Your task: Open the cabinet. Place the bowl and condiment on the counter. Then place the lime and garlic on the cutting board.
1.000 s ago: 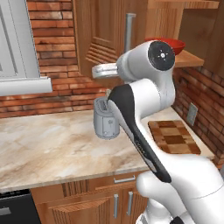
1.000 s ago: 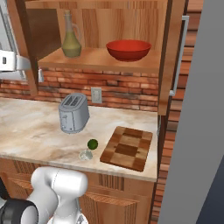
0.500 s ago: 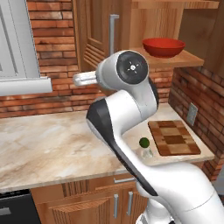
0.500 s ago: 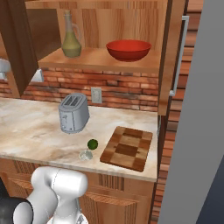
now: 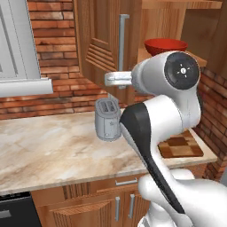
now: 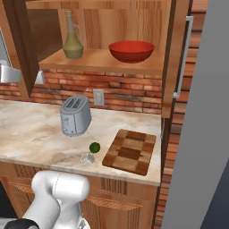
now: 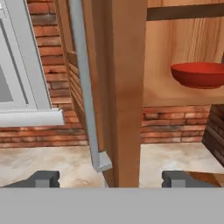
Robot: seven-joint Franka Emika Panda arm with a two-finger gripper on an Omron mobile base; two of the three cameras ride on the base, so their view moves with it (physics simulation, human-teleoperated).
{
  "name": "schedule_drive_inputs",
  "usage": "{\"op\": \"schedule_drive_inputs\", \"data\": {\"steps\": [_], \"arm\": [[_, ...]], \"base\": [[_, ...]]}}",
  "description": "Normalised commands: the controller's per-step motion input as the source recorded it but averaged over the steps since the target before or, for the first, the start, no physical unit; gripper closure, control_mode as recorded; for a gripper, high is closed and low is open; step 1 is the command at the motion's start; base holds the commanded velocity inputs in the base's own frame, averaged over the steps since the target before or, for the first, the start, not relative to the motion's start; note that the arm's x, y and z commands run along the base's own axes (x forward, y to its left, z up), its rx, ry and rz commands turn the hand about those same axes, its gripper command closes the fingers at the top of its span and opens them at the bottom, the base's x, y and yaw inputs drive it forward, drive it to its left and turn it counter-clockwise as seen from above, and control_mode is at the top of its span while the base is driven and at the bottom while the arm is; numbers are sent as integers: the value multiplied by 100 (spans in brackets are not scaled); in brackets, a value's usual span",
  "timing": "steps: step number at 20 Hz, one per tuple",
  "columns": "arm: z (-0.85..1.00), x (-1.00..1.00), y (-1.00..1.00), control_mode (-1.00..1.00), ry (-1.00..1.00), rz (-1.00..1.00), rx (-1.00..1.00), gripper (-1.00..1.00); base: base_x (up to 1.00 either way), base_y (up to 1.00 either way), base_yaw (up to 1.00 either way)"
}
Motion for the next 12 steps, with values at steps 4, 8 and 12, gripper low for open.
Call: {"op": "schedule_drive_inputs", "data": {"steps": [4, 8, 12], "arm": [[33, -100, -46, -100, 0, -10, 11, -100], [24, -100, -33, -100, 0, -8, 10, -100], [0, -26, -36, -100, 0, -2, 16, -100]], "base": [[0, 0, 0], [0, 0, 0], [0, 0, 0]]}}
